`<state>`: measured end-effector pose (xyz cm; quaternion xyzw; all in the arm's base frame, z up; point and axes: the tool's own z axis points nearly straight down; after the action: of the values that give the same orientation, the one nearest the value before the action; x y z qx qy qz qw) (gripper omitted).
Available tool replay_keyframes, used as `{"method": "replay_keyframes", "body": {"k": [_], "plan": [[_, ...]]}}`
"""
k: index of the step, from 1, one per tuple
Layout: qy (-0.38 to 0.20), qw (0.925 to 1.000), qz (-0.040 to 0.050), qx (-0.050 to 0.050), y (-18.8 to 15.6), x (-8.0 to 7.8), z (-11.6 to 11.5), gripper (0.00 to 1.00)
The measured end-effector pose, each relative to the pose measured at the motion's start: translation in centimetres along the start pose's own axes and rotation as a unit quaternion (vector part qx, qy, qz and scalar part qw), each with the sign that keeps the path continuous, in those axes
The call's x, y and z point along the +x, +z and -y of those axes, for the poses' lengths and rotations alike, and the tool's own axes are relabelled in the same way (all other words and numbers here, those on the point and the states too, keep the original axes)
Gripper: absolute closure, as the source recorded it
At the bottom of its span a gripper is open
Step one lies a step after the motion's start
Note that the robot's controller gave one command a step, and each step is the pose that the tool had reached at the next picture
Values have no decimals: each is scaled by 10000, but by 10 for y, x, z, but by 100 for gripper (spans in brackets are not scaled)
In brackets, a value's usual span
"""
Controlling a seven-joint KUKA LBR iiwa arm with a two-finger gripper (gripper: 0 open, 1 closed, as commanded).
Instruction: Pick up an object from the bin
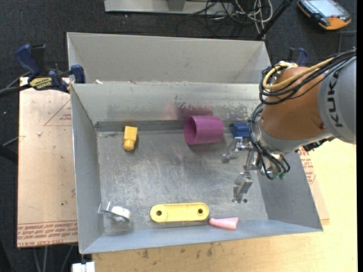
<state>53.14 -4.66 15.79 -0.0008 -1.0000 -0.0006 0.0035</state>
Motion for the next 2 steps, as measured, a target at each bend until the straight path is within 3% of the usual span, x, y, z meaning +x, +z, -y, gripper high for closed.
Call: {"method": "replay_keyframes", "body": {"k": [1, 2], "plan": [[-7, 10000, 38, 3, -4, -2, 0, 0], [-180, 9998, 50, 5, 31, -19, -63, 0]]}}
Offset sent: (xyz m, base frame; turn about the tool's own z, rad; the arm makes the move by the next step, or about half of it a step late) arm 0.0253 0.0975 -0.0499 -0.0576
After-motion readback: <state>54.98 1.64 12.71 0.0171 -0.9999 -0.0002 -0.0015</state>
